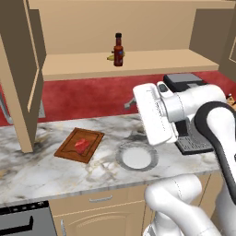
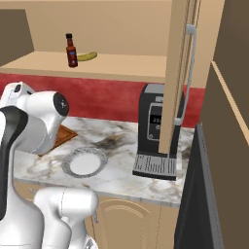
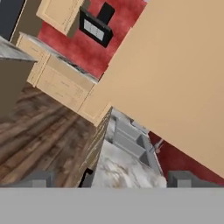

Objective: Pick the steak from the plate and place it on the cutting board. Then pick the condiment bottle from the cabinet and place it next to the cutting board.

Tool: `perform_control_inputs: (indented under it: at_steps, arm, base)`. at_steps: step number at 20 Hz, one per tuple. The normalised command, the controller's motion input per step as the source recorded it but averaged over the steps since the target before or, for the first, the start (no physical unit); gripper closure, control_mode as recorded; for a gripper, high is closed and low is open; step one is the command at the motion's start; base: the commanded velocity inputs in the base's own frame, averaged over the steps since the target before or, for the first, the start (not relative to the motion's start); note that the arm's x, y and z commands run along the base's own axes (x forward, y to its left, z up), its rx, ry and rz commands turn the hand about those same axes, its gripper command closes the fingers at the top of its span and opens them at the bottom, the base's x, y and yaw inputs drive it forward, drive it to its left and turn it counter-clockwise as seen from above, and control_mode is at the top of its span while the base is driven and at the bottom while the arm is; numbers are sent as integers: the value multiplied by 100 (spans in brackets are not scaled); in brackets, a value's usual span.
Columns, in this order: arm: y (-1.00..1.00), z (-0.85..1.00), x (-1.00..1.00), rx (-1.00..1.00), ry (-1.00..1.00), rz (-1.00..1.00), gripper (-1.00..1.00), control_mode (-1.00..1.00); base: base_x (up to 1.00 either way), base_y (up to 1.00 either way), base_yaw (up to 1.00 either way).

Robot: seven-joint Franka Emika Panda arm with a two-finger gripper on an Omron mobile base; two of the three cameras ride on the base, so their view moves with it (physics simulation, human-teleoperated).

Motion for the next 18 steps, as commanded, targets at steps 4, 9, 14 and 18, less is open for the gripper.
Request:
perform_control_inputs:
  at_steps: [4, 9, 14, 18]
  arm:
    - [-27, 12, 0, 8, 0, 0, -100, -100]
    - [-23, 29, 2, 11, 2, 0, -100, -100]
    - [-17, 29, 0, 12, 1, 0, -100, -100]
    - [-16, 12, 7, 10, 2, 0, -100, -100]
  base:
    - [0, 0, 0]
    - [0, 0, 0]
    - [0, 0, 0]
    - [0, 0, 0]
